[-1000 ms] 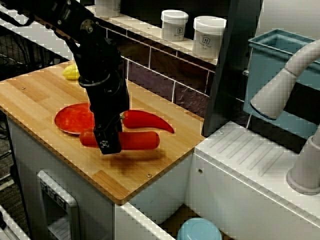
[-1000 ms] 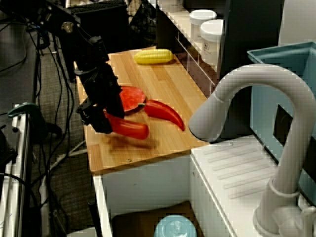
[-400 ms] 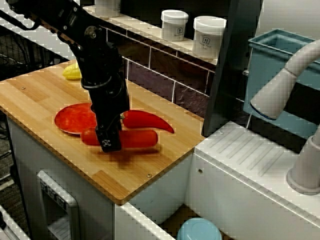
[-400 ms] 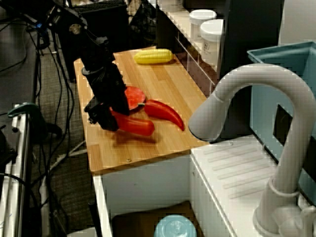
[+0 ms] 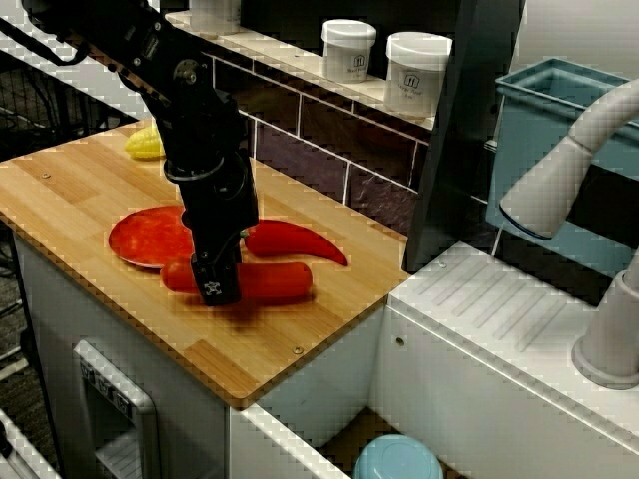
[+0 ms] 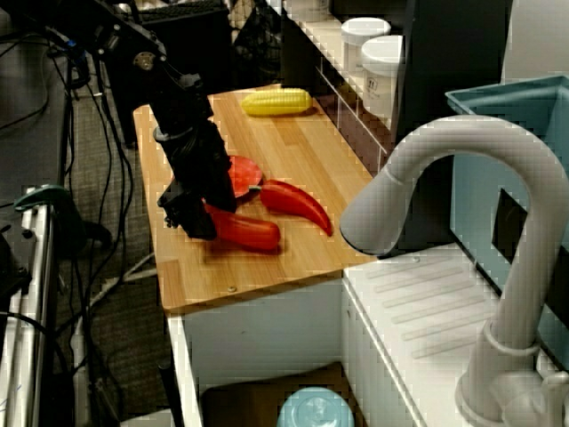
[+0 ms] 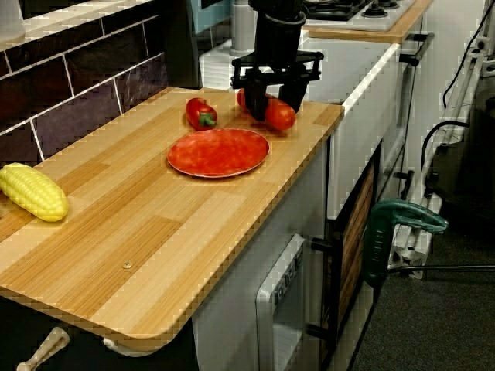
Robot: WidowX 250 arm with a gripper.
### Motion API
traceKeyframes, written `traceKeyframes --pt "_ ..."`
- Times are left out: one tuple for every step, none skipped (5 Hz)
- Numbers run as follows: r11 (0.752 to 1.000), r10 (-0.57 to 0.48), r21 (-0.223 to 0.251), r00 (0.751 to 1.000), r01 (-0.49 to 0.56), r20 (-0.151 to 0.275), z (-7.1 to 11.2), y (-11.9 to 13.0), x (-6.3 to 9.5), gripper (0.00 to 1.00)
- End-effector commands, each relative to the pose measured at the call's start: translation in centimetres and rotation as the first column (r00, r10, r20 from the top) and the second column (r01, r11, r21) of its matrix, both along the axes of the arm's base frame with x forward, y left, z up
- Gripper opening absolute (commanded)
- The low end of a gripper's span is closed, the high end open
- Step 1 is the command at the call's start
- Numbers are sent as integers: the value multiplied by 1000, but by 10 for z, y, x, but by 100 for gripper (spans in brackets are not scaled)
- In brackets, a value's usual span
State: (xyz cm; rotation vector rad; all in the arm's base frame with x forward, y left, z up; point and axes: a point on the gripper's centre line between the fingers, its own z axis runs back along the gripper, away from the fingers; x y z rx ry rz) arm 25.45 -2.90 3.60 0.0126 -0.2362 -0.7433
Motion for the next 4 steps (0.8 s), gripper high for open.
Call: traceKeyframes --pt "1000 2 10 999 -3 43 10 3 9 0" --pt "1000 -1 11 999 1 41 13 4 10 100" --pt "1000 6 -3 999 -6 43 22 8 13 100" --pt "999 24 -23 999 -23 48 36 13 15 100"
